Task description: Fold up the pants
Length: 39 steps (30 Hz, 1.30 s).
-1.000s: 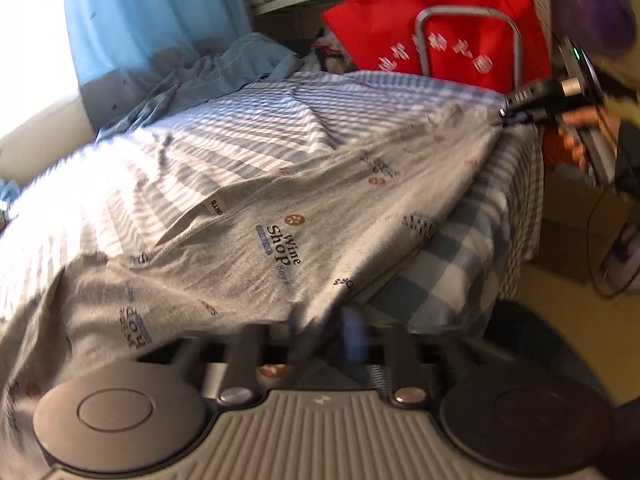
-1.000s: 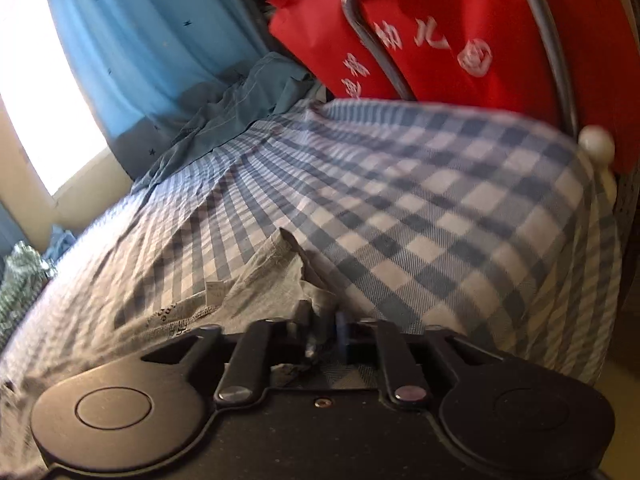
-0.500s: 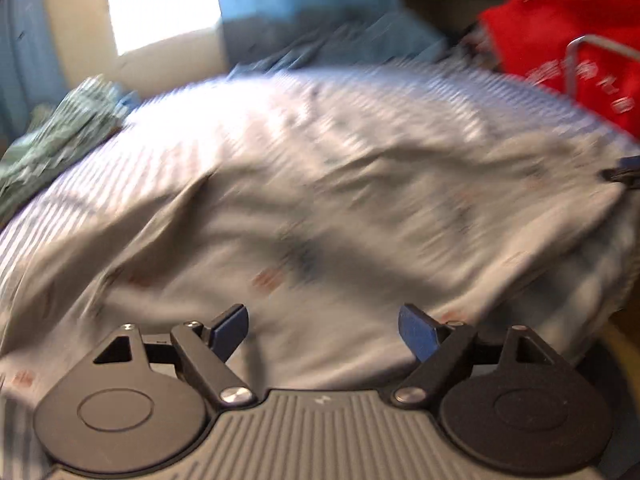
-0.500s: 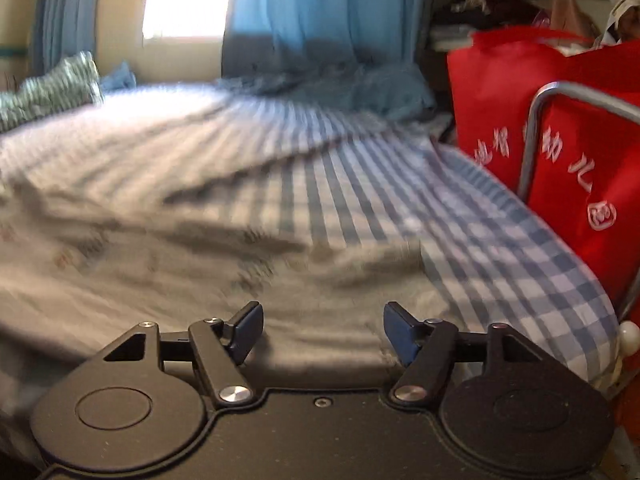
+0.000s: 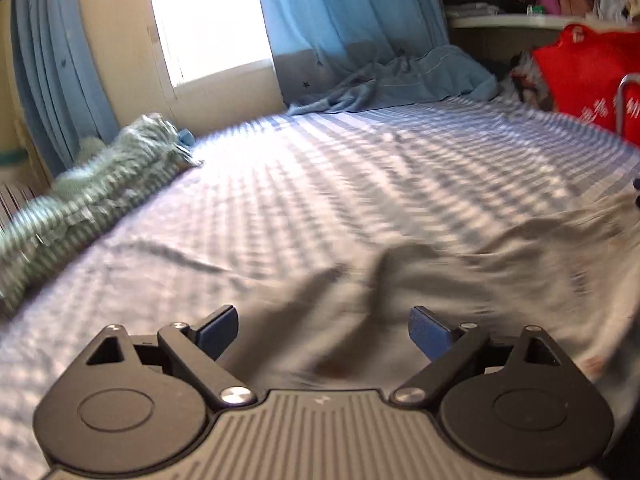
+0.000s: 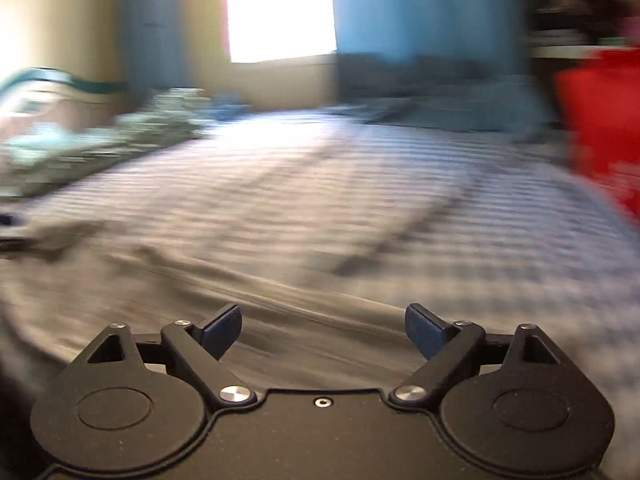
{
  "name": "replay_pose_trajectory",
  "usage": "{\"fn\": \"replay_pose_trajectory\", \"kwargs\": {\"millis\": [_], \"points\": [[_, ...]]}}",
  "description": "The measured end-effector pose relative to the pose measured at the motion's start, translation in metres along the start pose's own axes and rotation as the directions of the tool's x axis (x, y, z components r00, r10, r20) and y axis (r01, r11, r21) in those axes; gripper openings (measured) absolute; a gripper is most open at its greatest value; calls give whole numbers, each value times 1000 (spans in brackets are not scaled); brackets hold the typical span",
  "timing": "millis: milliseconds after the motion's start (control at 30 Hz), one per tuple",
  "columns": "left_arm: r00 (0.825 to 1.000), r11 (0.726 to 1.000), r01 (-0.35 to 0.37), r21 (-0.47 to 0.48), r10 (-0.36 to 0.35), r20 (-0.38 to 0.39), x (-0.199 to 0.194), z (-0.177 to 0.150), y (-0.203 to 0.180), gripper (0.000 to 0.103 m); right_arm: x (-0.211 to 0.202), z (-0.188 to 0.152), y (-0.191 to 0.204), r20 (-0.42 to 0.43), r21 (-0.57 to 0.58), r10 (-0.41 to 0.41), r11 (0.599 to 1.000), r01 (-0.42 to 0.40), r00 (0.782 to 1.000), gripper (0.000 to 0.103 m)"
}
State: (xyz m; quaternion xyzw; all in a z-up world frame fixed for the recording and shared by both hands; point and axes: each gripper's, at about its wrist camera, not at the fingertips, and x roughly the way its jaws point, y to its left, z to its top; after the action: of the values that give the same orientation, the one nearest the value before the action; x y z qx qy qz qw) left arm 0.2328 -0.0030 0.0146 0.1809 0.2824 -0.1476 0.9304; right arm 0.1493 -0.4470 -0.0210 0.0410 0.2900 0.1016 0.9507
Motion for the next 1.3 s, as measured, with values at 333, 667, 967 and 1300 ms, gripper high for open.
{"fn": "replay_pose_trajectory", "kwargs": {"millis": [333,667,967,1300], "points": [[991,995,95,12,-93,-94,51,-14,138,96,133,61,155,-103,-109,381,914,-391,919,86],[908,878,277,-391,-372,-192,101,-39,204,40,176,72,206,-168,-111,406,898,-427,898,76],[976,900,46,-434,-133,-172,68,-35,195,25,199,67,213,-199,-95,370,915,-393,908,16],[986,916,67,-396,-121,-113,63,-32,185,68,194,63,194,-174,-46,404,908,-417,898,38]]}}
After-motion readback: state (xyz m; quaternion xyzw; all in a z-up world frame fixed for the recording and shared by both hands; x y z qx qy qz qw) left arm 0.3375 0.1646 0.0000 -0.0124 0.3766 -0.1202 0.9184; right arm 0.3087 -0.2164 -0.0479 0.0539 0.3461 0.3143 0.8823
